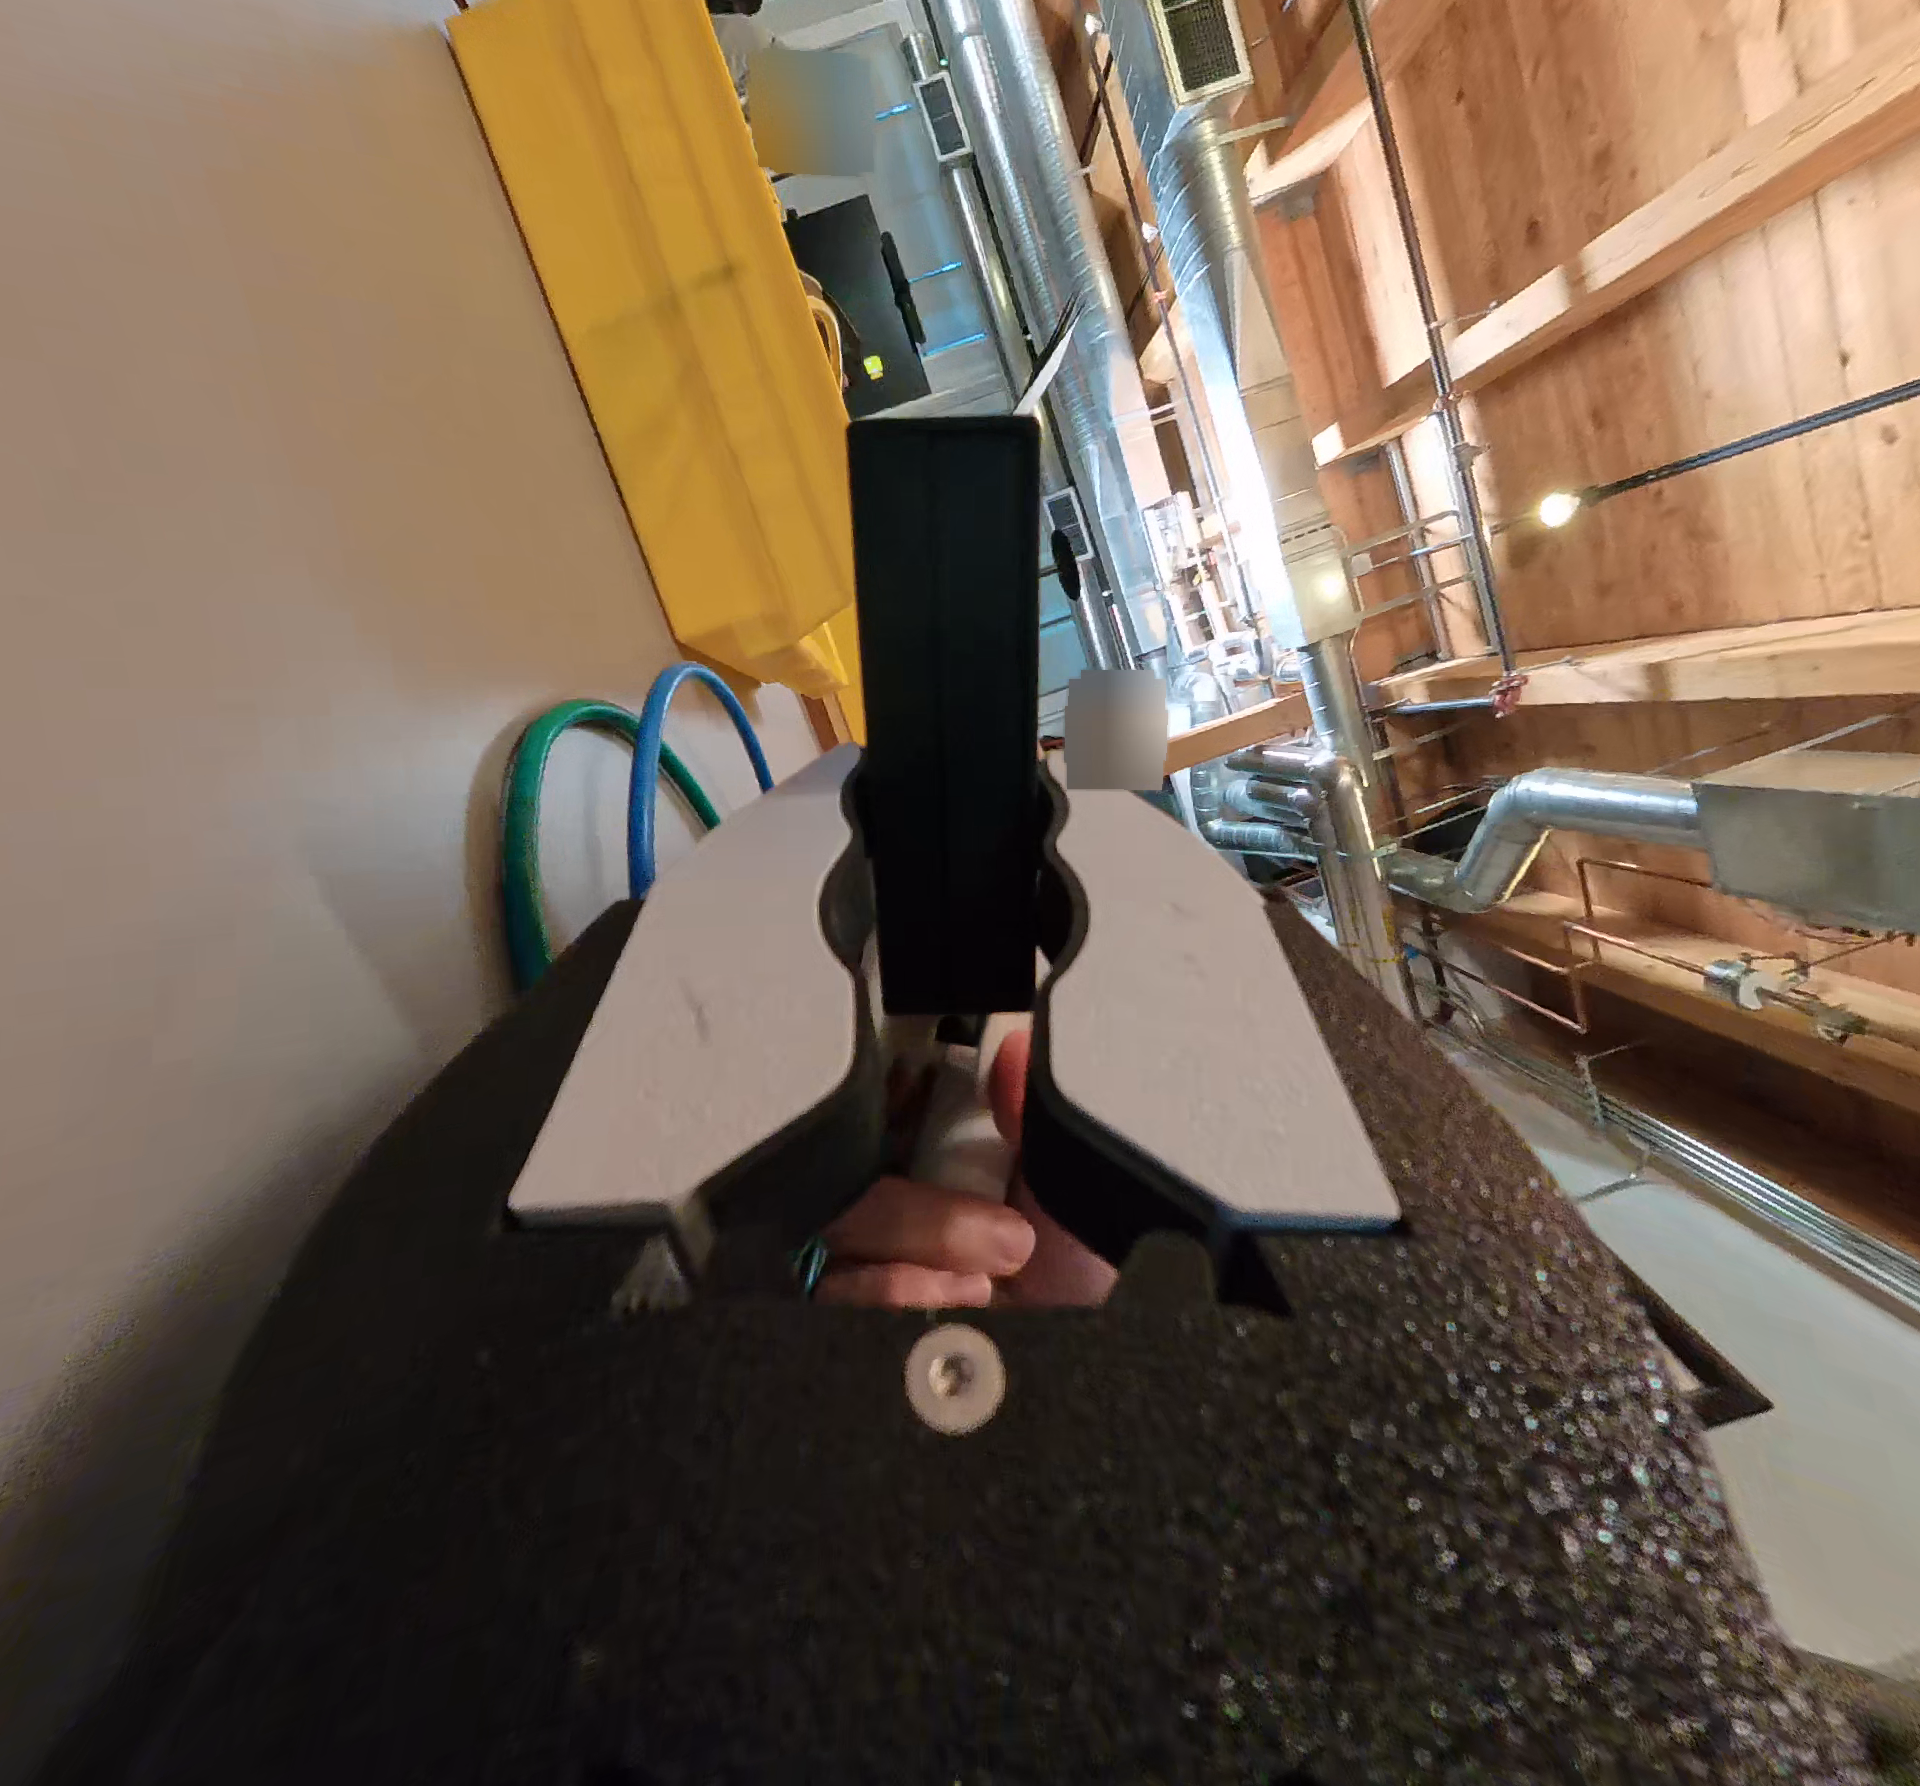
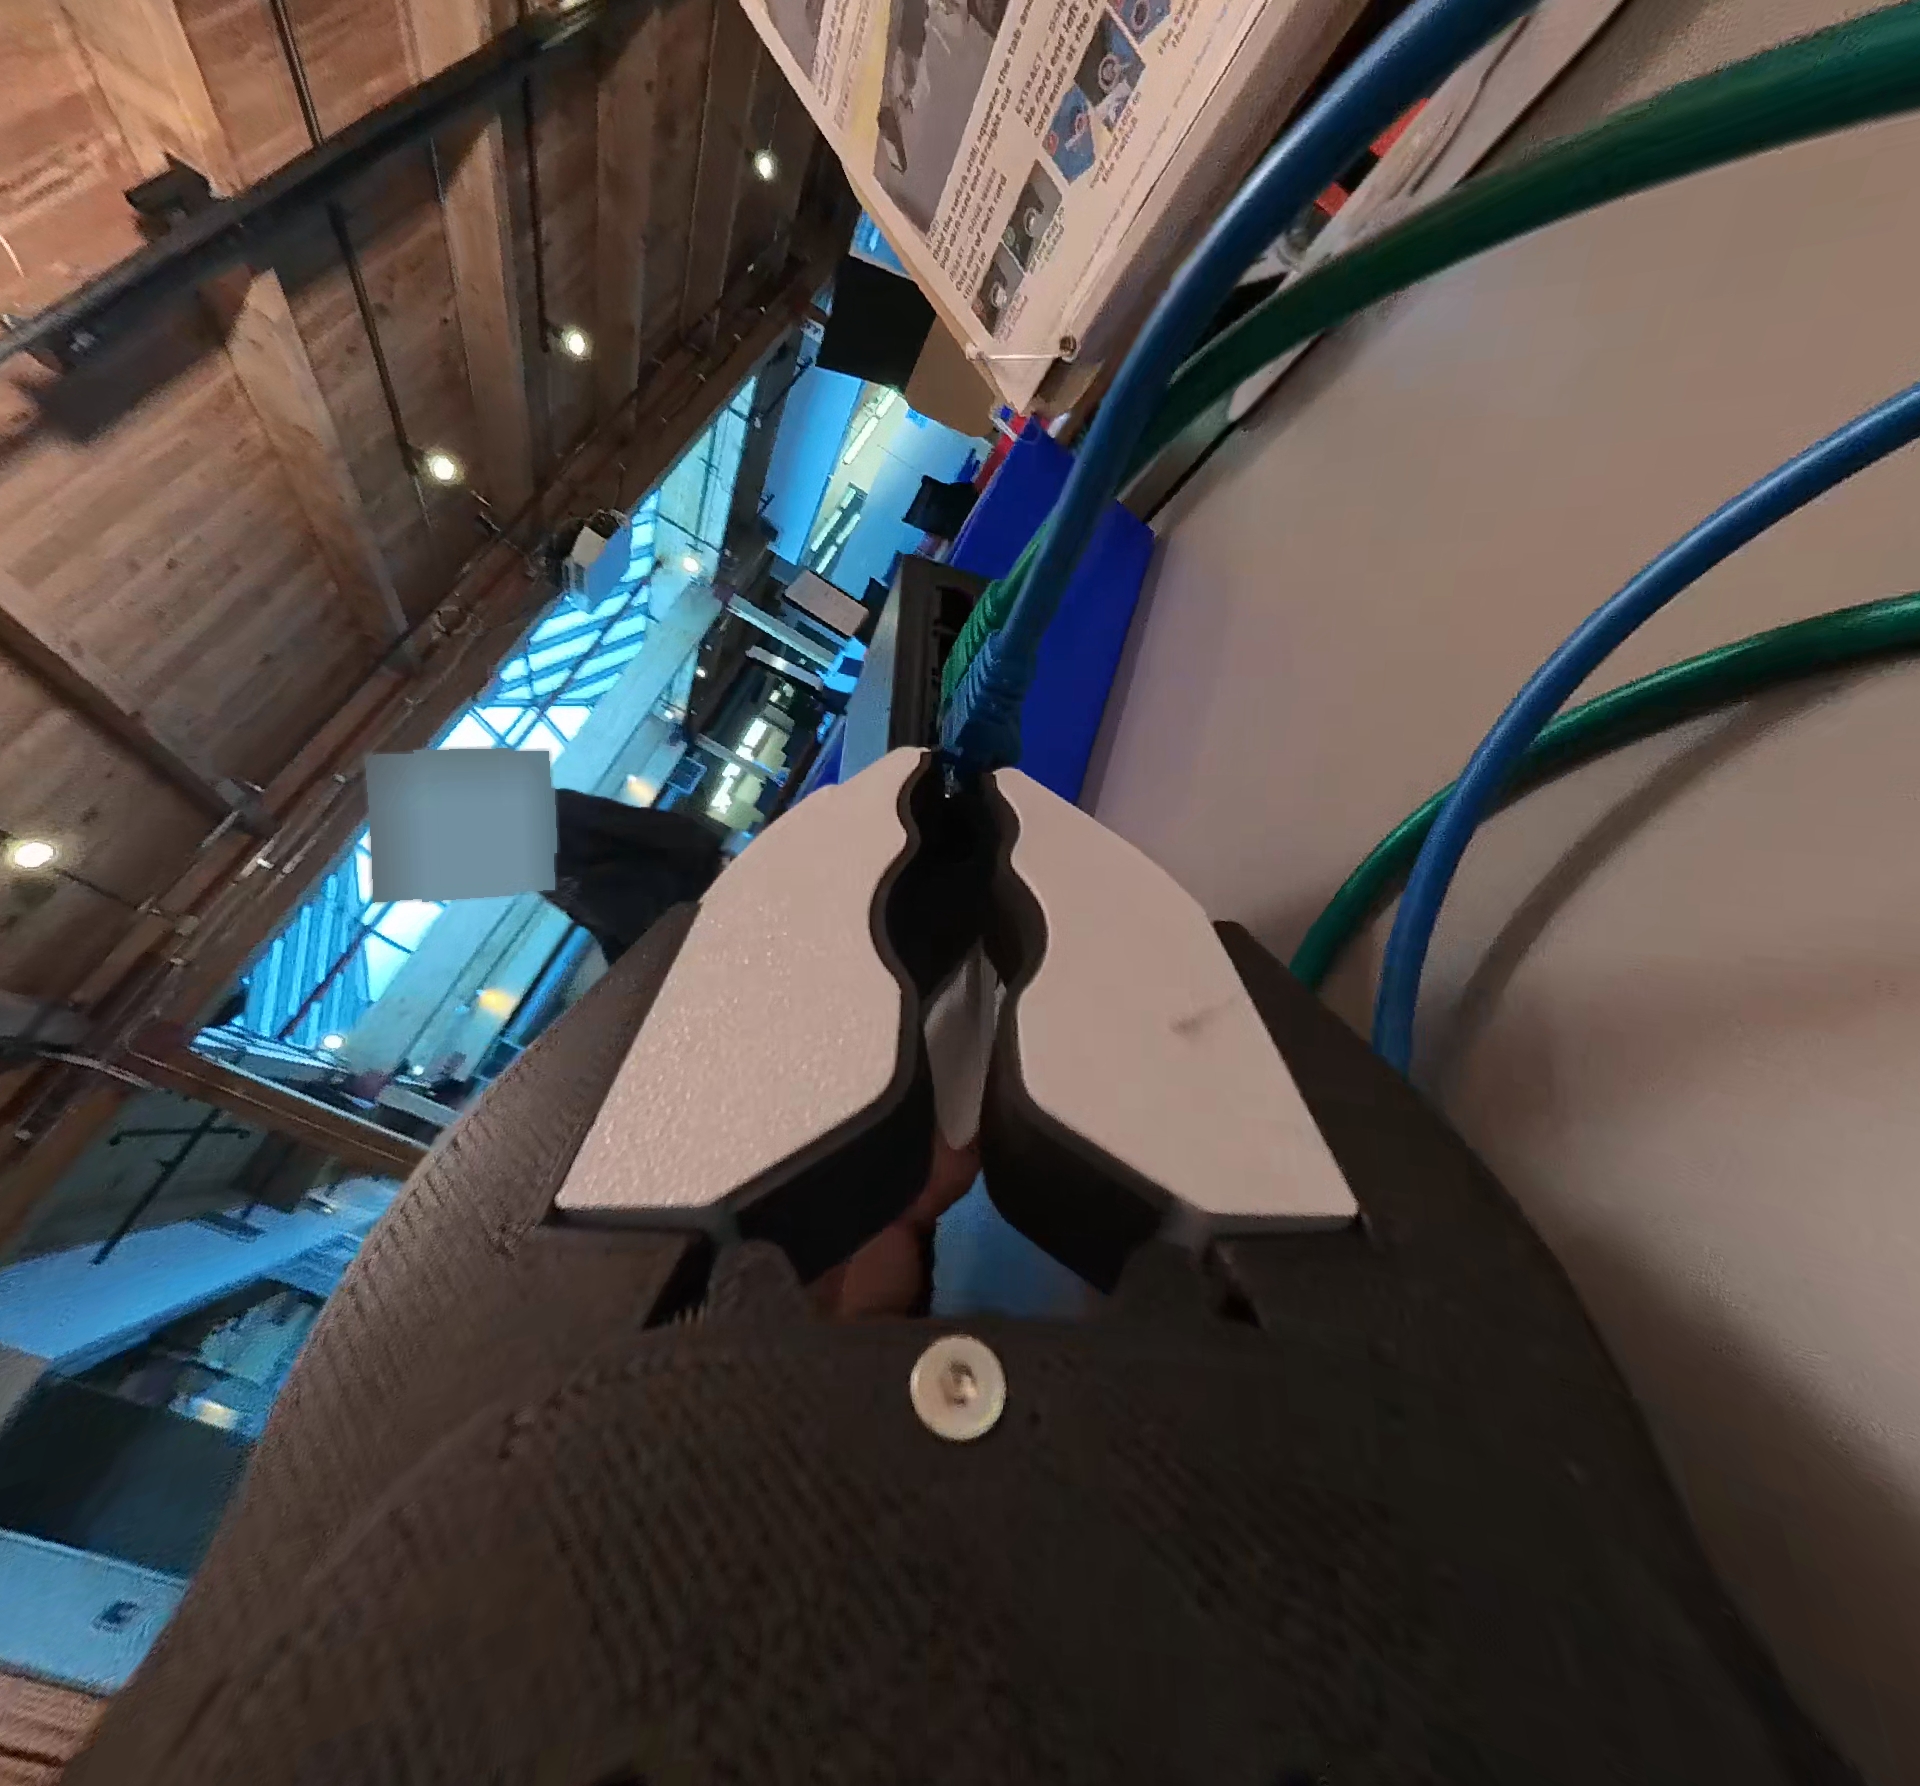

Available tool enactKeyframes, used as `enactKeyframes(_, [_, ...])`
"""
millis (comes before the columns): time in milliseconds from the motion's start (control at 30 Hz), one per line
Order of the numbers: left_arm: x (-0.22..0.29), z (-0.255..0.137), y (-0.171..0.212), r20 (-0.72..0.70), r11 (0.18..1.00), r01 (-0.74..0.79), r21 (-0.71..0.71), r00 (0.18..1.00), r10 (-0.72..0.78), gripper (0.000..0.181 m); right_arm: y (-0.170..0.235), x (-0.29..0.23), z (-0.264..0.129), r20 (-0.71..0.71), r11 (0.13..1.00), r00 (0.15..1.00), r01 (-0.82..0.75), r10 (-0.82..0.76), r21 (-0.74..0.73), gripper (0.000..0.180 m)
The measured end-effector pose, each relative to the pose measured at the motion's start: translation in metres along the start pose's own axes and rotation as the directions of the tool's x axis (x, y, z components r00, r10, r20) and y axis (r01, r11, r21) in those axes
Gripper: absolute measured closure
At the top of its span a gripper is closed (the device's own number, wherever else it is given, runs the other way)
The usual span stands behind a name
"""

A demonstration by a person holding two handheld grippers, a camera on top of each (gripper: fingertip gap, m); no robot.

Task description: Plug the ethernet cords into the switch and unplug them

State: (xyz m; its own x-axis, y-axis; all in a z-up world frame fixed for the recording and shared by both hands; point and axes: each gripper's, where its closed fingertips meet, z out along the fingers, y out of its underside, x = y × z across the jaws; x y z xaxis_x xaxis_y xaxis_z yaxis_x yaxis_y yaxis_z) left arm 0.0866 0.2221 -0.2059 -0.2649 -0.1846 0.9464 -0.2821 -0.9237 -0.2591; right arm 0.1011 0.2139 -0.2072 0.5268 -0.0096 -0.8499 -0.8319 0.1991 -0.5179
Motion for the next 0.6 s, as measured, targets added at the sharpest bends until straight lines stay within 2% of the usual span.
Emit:
enactKeyframes(100, [-0.0016,-0.0013,-0.0030,-0.017,1.000,0.020,0.023,1.000,-0.020,0.154,0.0019,0.0011,0.0023,-0.025,0.997,0.997,0.066,-0.067,-0.041,0.172])
enactKeyframes(200, [-0.0007,-0.0005,-0.0028,-0.039,1.000,0.009,0.014,0.999,-0.009,0.154,0.0011,0.0003,0.0016,-0.010,0.997,0.998,0.066,-0.067,-0.034,0.173])
enactKeyframes(233, [0.0011,0.0000,-0.0024,-0.050,1.000,0.007,0.010,0.999,-0.007,0.154,0.0001,-0.0017,0.0008,0.011,0.998,0.998,0.055,-0.055,-0.029,0.169])
enactKeyframes(300, [0.0038,0.0014,-0.0012,-0.073,1.000,0.029,0.004,0.997,-0.029,0.154,-0.0026,-0.0041,0.0003,0.044,1.000,0.999,0.004,-0.003,-0.009,0.172])
enactKeyframes(367, [0.0022,0.0020,0.0005,-0.076,0.999,0.046,0.006,0.996,-0.045,0.153,-0.0030,-0.0018,0.0004,0.019,0.999,0.999,0.047,-0.046,-0.020,0.173])
enactKeyframes(433, [0.0026,0.0032,0.0009,-0.072,1.000,-0.009,0.005,0.997,0.009,0.153,-0.0044,-0.0020,-0.0001,0.012,0.997,0.997,0.076,-0.076,-0.027,0.171])
enactKeyframes(500, [0.0042,0.0036,0.0007,-0.063,0.999,-0.049,-0.002,0.997,0.048,0.154,-0.0047,-0.0030,-0.0002,0.031,0.998,0.998,0.056,-0.055,-0.025,0.173])
enactKeyframes(600, [0.0028,0.0039,0.0025,-0.085,1.000,0.005,-0.013,0.996,-0.006,0.153,-0.0069,-0.0023,0.0008,0.060,0.999,0.998,-0.036,0.037,-0.008,0.173])
